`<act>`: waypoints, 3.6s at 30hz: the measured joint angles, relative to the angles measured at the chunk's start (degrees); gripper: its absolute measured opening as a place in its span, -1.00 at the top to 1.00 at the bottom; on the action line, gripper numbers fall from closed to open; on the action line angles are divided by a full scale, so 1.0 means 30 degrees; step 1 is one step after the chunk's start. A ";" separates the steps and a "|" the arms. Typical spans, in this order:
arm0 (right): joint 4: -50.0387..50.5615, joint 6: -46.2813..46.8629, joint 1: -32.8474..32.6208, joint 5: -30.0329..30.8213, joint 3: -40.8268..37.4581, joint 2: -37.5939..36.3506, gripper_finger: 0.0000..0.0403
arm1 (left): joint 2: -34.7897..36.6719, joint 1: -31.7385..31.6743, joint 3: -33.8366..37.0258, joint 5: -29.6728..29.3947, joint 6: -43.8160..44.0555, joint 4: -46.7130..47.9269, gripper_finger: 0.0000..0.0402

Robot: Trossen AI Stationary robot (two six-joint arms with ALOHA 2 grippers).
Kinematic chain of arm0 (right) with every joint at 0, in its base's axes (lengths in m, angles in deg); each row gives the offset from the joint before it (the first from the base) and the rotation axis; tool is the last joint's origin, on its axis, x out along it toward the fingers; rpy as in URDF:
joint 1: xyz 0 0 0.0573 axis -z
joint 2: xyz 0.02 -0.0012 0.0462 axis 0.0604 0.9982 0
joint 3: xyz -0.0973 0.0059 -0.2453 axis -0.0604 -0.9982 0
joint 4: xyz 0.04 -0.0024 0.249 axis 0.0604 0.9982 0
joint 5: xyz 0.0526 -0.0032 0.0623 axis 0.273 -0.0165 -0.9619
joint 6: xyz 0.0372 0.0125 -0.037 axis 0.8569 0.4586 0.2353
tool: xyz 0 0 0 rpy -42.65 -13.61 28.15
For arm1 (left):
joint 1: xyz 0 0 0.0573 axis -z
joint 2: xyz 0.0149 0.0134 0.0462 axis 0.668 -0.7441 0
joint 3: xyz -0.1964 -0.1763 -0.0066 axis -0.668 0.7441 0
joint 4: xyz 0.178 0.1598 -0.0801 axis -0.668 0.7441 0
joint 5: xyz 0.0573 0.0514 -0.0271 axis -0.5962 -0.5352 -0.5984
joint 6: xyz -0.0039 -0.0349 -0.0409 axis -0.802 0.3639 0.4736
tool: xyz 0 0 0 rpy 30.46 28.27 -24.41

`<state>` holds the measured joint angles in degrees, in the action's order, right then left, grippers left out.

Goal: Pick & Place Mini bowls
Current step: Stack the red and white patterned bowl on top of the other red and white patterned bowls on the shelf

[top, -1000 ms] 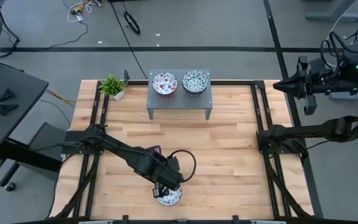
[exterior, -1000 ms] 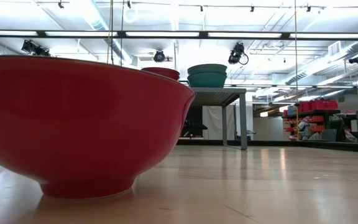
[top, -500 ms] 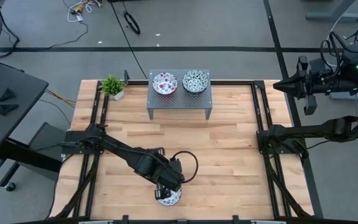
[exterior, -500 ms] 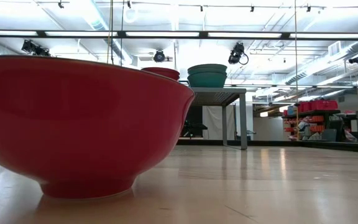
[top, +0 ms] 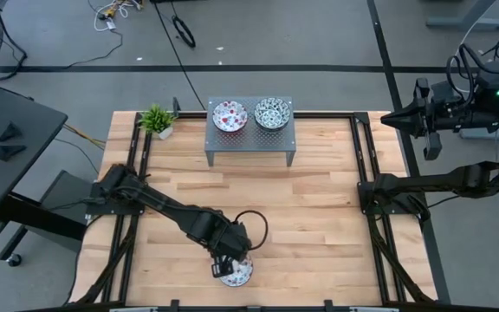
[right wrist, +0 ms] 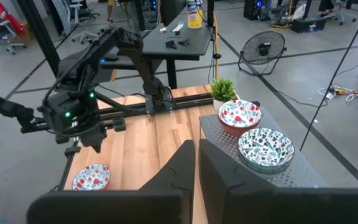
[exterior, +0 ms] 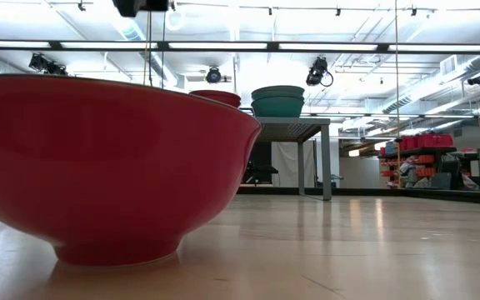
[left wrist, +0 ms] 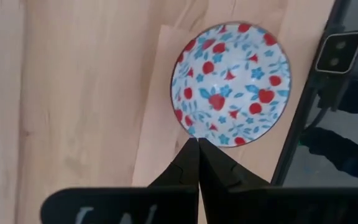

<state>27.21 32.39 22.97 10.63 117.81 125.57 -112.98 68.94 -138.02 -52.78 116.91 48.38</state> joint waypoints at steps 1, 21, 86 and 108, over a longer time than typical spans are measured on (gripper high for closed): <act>0.0000 -0.0001 -0.0006 -0.0006 0.0000 0.0006 0.88 | 0.0123 -0.0049 0.0355 0.0102 0.0180 -0.0185 1.00; 0.0000 -0.0001 0.0001 -0.0006 0.0000 -0.0001 0.88 | 0.0640 -0.0117 0.4331 0.1136 0.3711 -0.3811 0.98; -0.0001 0.0002 -0.0005 0.0001 -0.0004 -0.0001 0.88 | -0.0992 -0.0347 0.6422 0.1750 0.5281 -0.6095 0.04; 0.0000 -0.0001 -0.0005 0.0001 0.0000 -0.0001 0.88 | -0.0890 -0.0401 0.6429 0.1767 0.6593 -0.6646 0.29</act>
<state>27.21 32.39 22.96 10.64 117.81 125.57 -115.65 67.74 -118.74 -47.48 136.69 28.45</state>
